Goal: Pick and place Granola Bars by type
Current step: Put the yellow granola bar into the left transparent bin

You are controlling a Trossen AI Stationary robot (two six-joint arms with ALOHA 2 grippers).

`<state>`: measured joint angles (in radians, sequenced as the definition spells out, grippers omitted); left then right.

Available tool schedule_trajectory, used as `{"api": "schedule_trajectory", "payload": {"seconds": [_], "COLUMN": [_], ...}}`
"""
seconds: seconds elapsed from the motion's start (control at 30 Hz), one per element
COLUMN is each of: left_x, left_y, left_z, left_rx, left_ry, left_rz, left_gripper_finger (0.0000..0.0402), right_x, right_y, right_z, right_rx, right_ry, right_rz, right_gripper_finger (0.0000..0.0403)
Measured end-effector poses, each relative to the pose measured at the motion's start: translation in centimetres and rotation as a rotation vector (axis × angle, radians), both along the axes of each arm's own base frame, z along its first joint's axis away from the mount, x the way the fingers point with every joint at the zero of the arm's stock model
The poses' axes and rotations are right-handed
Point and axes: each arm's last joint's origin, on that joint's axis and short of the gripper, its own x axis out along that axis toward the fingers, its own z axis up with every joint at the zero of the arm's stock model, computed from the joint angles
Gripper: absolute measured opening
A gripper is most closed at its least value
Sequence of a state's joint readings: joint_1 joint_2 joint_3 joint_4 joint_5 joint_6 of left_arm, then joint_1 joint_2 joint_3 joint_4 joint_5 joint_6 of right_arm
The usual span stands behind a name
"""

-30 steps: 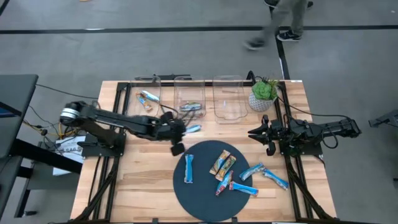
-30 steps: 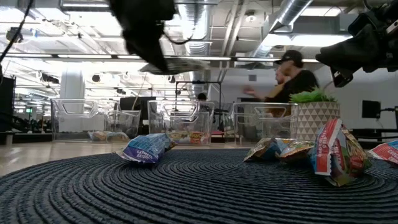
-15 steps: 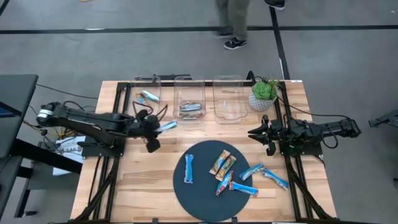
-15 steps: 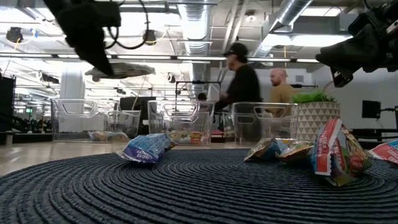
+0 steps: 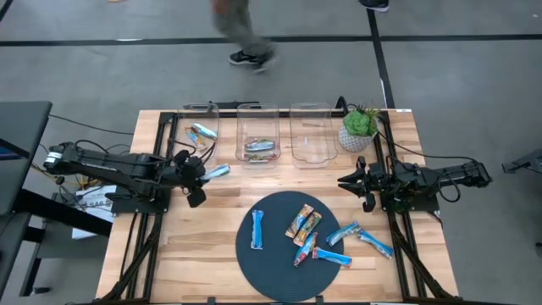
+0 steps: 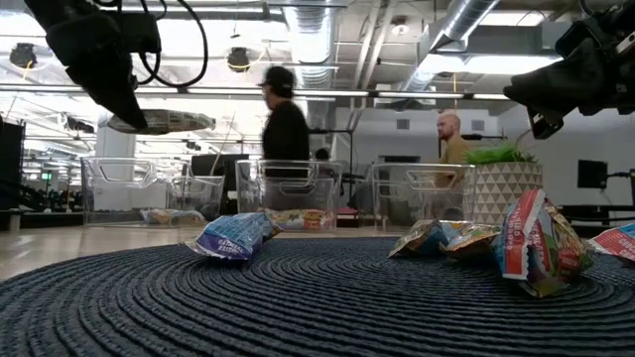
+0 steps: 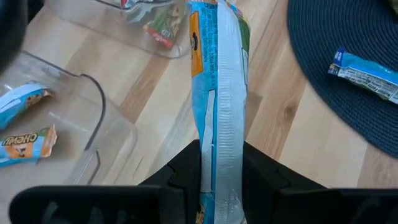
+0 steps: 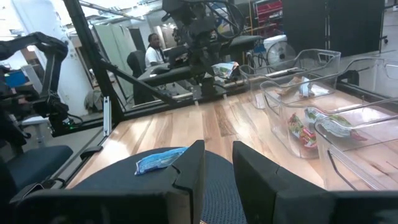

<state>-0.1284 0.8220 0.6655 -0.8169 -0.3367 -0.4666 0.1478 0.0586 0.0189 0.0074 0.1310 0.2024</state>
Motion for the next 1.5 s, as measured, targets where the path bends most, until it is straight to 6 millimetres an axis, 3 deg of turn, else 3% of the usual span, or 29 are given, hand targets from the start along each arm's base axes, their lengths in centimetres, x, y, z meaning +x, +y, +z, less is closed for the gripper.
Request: {"api": "schedule_trajectory", "payload": {"seconds": [0.3,0.57,1.17,1.5], "left_x": [0.0,0.1,-0.9,-2.0], "left_y": [0.3,2.0,8.5,10.9], "left_z": [0.0,0.1,0.9,1.3], "left_rx": [0.011,0.014,-0.008,-0.059], "left_ry": [-0.006,-0.025,-0.218,-0.362], "left_rz": [0.040,0.188,0.746,1.008], "left_gripper_finger": [0.0082,0.0082,0.0082,0.0082], "right_x": [0.0,0.0,0.0,0.0], "right_y": [0.0,0.0,0.0,0.0], "right_z": [0.0,0.0,0.0,0.0], "right_rx": [0.000,0.000,0.000,0.000], "right_ry": [0.000,0.000,0.000,0.000], "right_rz": [0.000,0.000,0.000,0.000], "right_gripper_finger": [0.0077,0.0077,0.0077,0.0077]}}
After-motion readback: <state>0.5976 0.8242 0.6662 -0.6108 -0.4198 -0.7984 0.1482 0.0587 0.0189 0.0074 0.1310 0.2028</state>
